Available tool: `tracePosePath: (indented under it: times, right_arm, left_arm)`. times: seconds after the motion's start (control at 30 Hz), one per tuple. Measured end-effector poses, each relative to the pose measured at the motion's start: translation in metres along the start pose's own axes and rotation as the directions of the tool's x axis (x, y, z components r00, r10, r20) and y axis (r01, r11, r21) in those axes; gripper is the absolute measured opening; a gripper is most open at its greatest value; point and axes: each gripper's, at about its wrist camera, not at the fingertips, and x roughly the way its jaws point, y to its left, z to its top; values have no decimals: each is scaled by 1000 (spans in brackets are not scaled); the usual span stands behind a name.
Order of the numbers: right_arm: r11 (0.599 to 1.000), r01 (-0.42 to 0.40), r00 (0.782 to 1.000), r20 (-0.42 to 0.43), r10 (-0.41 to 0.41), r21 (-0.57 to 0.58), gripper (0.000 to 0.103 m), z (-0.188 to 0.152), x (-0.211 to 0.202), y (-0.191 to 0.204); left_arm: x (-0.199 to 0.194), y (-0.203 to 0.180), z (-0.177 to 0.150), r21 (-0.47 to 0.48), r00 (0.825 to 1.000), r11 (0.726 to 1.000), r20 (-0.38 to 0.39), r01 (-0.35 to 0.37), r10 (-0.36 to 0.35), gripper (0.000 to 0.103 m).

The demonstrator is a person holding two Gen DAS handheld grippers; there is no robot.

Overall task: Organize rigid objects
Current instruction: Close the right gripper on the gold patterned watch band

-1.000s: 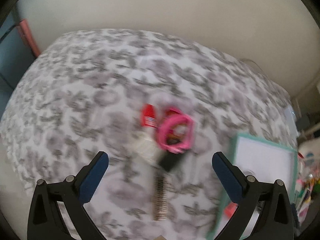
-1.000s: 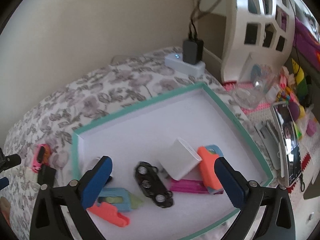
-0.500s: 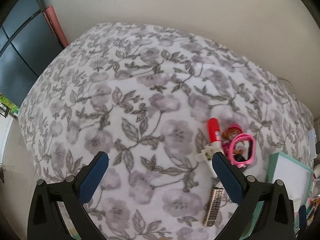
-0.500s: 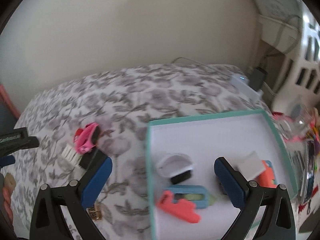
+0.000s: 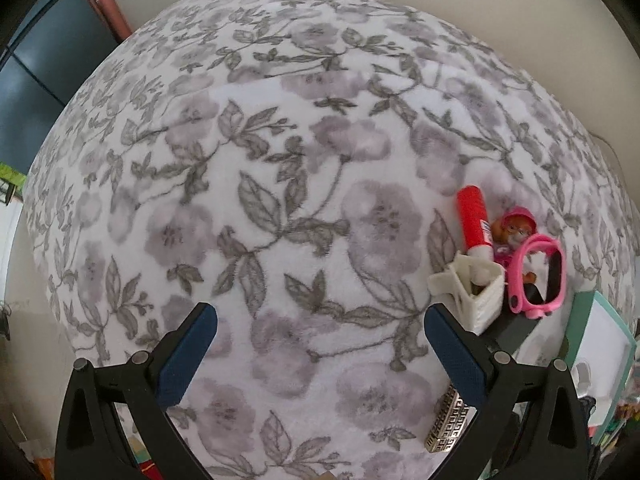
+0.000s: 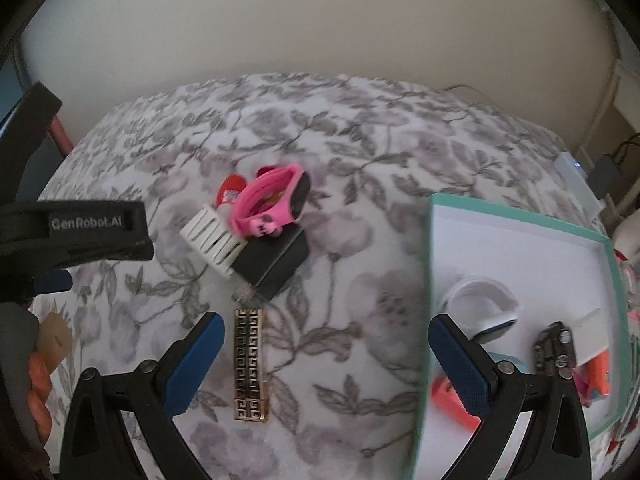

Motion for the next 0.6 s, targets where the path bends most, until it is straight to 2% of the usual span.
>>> tracePosePath:
  times: [0.2,0.4,0.6]
  right_arm:
    - [1000,-25,999,-40,25,0,103,0,15,8]
    - [999,-45,996,-80,43,-17,103,0,28,18]
    - [997,-18,992,-126,9,-71,98,-9,38,27]
  left_arm:
    - [3,15,4,-62,1000,998,-6,-3,2,103]
    - [6,13,7,-56,1000,998,-16,20,-20,103]
    - [8,10,6,-47,999,998,-25,41,-43,103]
